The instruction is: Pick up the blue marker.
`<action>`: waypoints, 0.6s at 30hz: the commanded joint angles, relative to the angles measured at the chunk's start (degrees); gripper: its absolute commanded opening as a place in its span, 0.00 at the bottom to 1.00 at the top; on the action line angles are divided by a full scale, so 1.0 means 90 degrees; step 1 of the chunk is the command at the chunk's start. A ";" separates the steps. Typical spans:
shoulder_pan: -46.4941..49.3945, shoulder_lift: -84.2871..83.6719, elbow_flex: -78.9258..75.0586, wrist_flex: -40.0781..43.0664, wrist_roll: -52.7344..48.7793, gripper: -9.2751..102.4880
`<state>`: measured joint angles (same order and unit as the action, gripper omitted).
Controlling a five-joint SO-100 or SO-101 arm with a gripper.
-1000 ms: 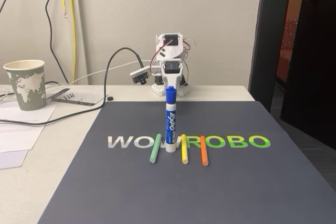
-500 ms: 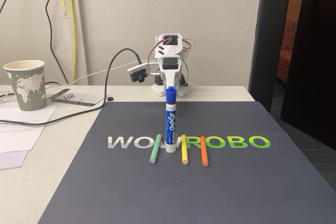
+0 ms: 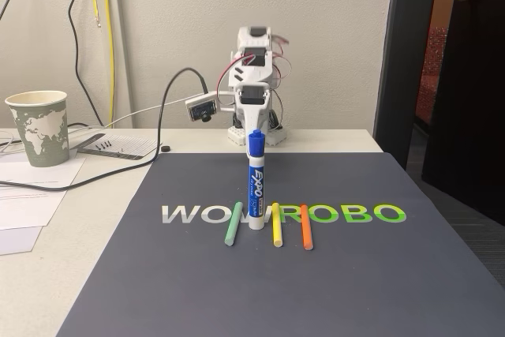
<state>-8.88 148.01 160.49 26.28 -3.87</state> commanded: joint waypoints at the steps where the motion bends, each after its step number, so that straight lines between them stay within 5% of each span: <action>1: 0.0107 -0.1084 -0.0898 -0.0498 -0.0303 0.08; 18: 0.0127 -0.2002 -0.1455 -0.0830 -0.4014 0.08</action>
<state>-7.73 130.34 150.91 19.07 -35.42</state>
